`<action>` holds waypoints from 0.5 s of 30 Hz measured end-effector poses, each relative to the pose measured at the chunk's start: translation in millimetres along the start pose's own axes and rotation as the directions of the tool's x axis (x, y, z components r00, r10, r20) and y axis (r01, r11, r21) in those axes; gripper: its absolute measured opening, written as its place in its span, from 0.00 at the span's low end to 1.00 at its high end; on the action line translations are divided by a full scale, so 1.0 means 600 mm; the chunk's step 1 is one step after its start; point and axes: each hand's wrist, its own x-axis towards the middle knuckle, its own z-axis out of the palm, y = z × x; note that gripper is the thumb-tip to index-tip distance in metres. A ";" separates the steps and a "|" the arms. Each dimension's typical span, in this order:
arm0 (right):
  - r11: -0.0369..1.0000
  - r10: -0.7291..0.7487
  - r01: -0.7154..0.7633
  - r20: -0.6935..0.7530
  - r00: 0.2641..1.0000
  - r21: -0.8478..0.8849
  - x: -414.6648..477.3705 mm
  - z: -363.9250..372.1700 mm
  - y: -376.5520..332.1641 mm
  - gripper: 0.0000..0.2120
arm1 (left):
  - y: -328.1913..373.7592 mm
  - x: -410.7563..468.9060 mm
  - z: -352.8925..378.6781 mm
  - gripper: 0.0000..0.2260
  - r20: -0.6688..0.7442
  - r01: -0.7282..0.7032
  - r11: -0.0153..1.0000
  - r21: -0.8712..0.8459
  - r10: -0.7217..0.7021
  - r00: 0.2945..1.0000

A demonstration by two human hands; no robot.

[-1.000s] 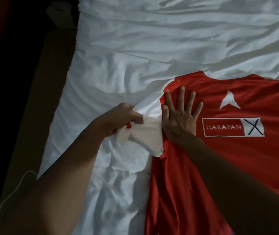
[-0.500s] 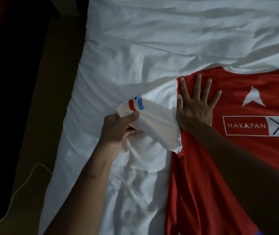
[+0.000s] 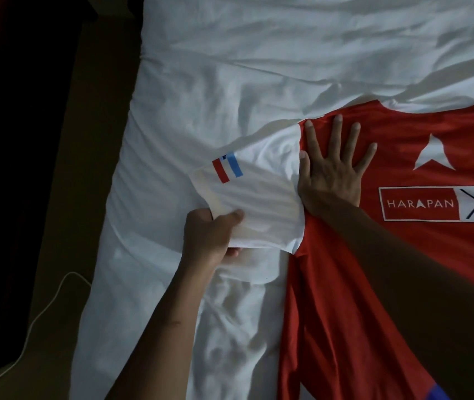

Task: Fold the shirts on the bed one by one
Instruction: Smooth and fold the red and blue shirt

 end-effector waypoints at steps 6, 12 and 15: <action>1.000 0.002 -0.002 0.012 1.000 -0.005 -0.001 -0.002 -0.003 0.28 | -0.040 0.009 -0.015 0.03 -0.376 -0.283 0.843 0.458 0.472 0.798; 1.000 -0.013 0.012 0.063 0.998 0.013 0.001 -0.011 0.001 0.28 | -0.049 0.050 0.079 0.24 0.443 -0.681 -0.041 0.731 0.787 0.428; 0.995 -0.040 0.027 0.130 0.991 0.101 -0.014 -0.025 0.010 0.28 | -0.053 0.092 0.062 0.26 0.528 -0.598 -0.190 0.779 0.713 0.462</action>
